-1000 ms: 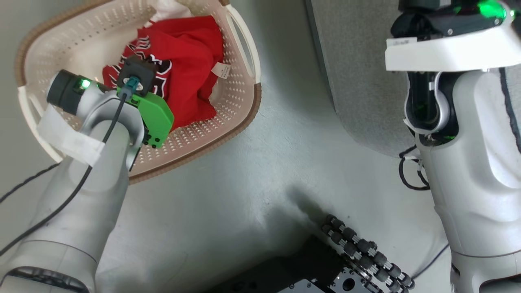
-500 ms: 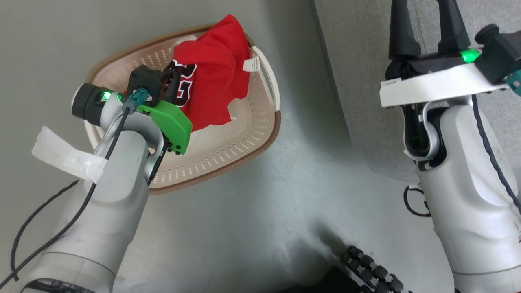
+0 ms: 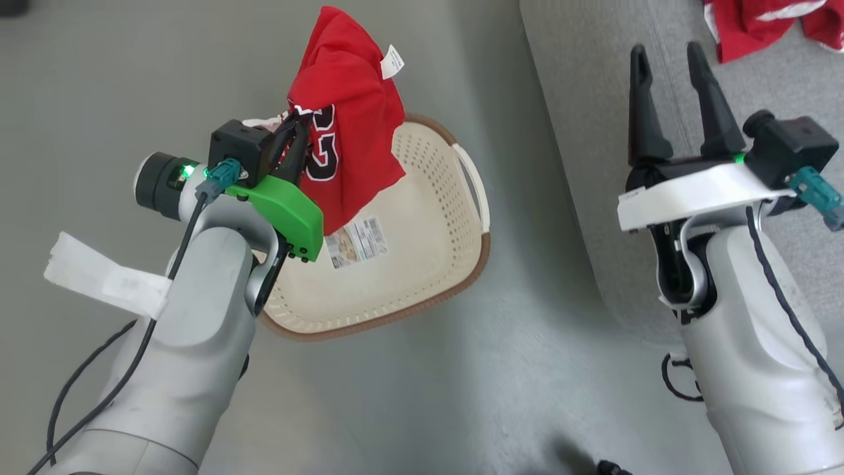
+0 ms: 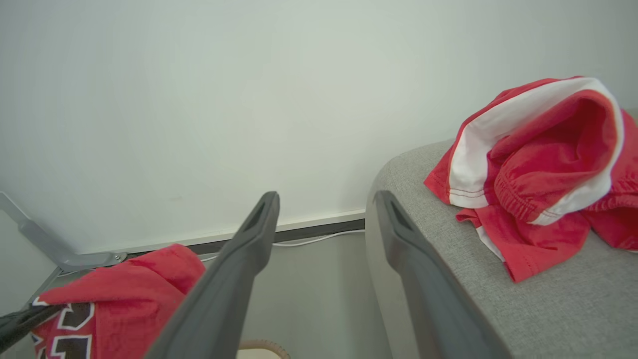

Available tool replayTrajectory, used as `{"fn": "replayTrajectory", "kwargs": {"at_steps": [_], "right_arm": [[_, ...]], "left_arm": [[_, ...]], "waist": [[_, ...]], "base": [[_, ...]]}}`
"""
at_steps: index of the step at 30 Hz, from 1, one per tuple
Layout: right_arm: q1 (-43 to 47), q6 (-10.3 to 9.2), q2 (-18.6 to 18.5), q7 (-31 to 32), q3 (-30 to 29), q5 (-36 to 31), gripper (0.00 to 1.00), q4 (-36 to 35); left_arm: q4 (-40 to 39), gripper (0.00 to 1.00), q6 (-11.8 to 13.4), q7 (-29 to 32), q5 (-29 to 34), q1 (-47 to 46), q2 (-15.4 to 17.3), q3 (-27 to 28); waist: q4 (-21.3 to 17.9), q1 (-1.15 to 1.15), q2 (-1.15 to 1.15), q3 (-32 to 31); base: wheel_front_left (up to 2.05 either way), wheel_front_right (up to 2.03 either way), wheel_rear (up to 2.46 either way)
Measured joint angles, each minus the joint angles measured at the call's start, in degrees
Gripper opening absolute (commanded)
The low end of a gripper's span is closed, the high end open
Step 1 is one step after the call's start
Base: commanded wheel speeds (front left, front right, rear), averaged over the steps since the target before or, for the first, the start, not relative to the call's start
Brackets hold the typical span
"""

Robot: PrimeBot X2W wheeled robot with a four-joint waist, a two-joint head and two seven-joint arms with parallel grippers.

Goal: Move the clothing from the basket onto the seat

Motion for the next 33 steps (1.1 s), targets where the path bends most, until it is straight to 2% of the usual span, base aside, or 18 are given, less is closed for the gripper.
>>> {"fn": "replayTrajectory", "kwargs": {"at_steps": [11, 19, 26, 33], "right_arm": [[5.1, 1.46, -0.7, 0.0, -0.2, -0.6, 1.0, 3.7], [8.6, 3.22, -0.7, 0.0, 0.7, -0.7, 1.0, 6.4], [11.5, 4.98, -0.4, 0.0, 3.8, -1.1, 1.0, 9.7], [12.4, 7.22, 0.3, 0.1, 10.0, -1.1, 1.0, 12.2]], "left_arm": [[-2.2, 0.0, 0.0, 0.0, -2.9, 4.1, -0.3, 0.7], [-2.9, 0.0, -0.1, 0.0, -4.1, 7.9, -0.4, 0.7], [-2.9, 0.0, -0.1, 0.1, -6.0, 11.5, -0.5, 0.7], [-5.2, 0.0, 0.1, 2.0, -6.1, 13.0, -0.5, 0.1]], "waist": [[3.7, 0.0, 0.0, -9.0], [6.7, 0.0, 0.0, -15.5], [8.9, 0.0, 0.0, -21.3], [10.5, 0.0, 0.0, -26.4]], "base": [[0.0, 0.0, 0.0], [0.0, 0.0, 0.0], [0.0, 0.0, 0.0], [0.0, 0.0, 0.0]]}}
